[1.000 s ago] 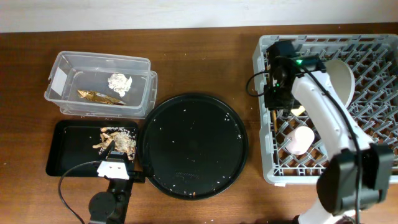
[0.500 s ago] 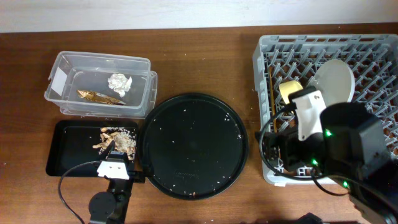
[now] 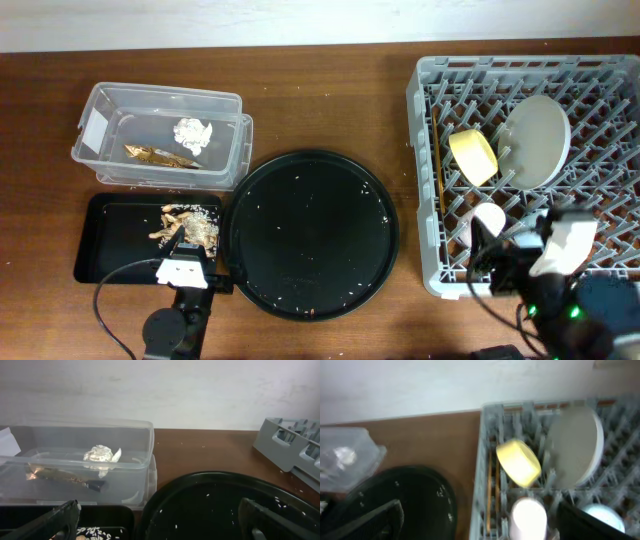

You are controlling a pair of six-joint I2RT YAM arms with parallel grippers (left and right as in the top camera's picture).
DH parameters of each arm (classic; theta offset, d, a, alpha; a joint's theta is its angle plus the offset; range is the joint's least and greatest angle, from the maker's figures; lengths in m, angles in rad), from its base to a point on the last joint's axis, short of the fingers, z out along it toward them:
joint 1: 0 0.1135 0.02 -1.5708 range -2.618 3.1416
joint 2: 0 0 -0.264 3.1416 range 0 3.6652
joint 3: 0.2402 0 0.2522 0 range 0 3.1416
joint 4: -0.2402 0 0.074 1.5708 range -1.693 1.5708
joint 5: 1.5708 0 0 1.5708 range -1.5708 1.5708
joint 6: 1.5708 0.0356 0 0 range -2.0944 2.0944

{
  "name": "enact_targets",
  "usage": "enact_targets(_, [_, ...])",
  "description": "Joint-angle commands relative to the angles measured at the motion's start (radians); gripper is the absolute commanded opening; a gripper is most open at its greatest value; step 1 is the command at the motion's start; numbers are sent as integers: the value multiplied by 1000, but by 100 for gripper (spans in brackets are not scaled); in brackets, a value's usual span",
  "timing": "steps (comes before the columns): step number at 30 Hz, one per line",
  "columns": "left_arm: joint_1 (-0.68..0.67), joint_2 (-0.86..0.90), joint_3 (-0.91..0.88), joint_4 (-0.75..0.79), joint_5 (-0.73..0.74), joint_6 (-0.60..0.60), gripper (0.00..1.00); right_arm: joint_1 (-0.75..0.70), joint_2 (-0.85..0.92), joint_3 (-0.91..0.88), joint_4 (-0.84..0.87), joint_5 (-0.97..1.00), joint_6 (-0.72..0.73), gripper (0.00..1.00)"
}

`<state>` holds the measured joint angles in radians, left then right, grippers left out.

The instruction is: Sort waste into correct bins and load items into the dishwasher rack

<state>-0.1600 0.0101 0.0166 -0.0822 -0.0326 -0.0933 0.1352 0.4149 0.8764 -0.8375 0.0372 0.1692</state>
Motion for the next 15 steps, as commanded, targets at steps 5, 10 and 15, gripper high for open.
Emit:
enact_targets(5, [6, -5, -8, 2, 11, 16, 100, -20, -349, -390, 148, 0, 8, 98])
enact_targets(10, [6, -5, -8, 2, 11, 16, 100, -20, -411, -640, 361, -3, 8, 98])
enact_targets(15, [6, -5, -8, 2, 11, 16, 100, -20, -411, -814, 620, -3, 7, 98])
